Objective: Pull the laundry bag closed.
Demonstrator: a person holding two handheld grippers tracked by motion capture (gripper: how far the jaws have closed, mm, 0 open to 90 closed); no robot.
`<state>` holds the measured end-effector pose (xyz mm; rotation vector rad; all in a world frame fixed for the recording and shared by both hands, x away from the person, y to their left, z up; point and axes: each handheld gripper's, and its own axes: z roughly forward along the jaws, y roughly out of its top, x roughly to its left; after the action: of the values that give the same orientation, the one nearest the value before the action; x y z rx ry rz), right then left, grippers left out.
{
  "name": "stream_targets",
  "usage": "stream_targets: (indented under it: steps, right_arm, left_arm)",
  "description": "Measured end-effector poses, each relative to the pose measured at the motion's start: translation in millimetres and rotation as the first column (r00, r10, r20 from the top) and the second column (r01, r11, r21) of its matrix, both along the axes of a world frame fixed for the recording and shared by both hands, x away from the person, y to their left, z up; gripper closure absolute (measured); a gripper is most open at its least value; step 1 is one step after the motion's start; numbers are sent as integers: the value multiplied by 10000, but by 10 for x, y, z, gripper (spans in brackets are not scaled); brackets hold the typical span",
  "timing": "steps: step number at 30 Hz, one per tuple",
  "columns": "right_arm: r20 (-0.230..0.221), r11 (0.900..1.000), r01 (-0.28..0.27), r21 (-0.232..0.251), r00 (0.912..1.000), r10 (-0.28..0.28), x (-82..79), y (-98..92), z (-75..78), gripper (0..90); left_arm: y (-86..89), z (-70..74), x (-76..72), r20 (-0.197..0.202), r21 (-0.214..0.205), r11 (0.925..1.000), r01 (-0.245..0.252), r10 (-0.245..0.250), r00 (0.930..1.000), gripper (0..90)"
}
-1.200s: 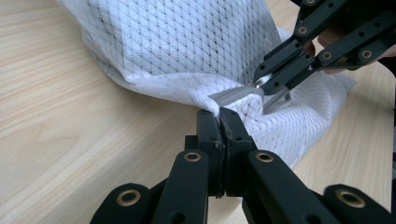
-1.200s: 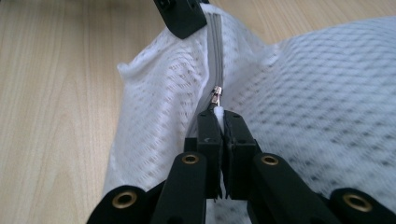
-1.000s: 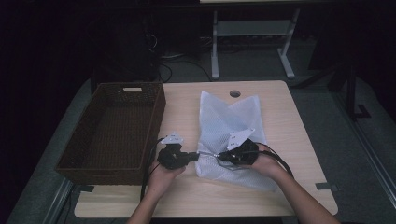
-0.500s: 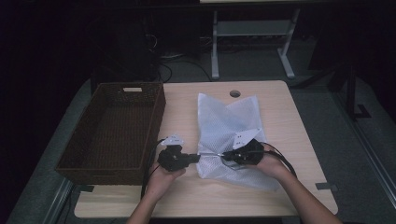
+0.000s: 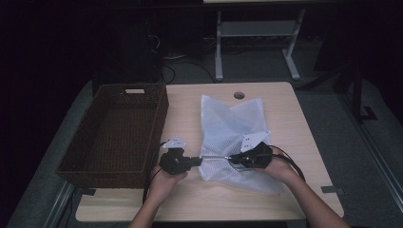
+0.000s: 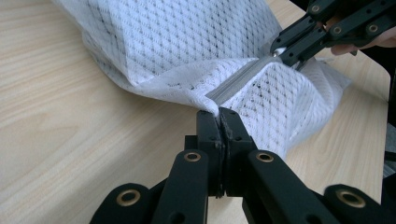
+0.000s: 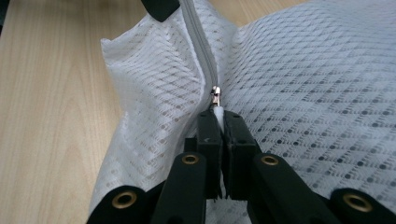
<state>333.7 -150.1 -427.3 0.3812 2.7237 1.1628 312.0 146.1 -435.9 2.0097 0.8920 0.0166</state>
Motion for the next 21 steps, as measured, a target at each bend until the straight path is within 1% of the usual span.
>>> stream_targets:
  steps: [3, 5, 7, 10, 12, 17, 19, 21]
  right_arm:
    - [35, 10000, -18, -27, 10000, 18, -6, -34, 15, 866]
    - [27, 10000, -19, -46, 10000, 20, -20, -44, 17, 866]
    - [27, 10000, 14, -70, 10000, -14, -32, -63, 14, 866]
    - [39, 9999, 135, -38, 9999, -134, -40, -110, 13, 866]
    - [14, 9999, 170, 23, 9999, -170, -48, -140, 19, 866]
    - [32, 9997, 258, 26, 9997, -258, -65, -183, 20, 866]
    - [36, 9995, 307, 8, 9995, -307, -77, -199, 31, 866]
    - [24, 9995, 302, 36, 9995, -302, -88, -216, 51, 866]
  left_arm:
    - [-23, -4, -37, 30, 132, 9998, 142, -143, 9999, 889]
    - [-37, -2, -74, 163, 272, 9995, 167, -171, 9997, 889]
    - [-30, -2, -89, 231, 301, 9995, 126, -133, 9996, 889]
    - [1, 3, -106, 310, 288, 9996, 67, -76, 9995, 889]
    - [11, 2, -114, 289, 264, 9996, 56, -63, 9996, 889]
    - [6, -9, -123, 320, 292, 9996, 59, -69, 9995, 889]
    - [11, -12, -121, 297, 192, 9998, 33, -39, 9996, 890]
    - [3, -12, -120, 310, 185, 9998, 36, -42, 9995, 889]
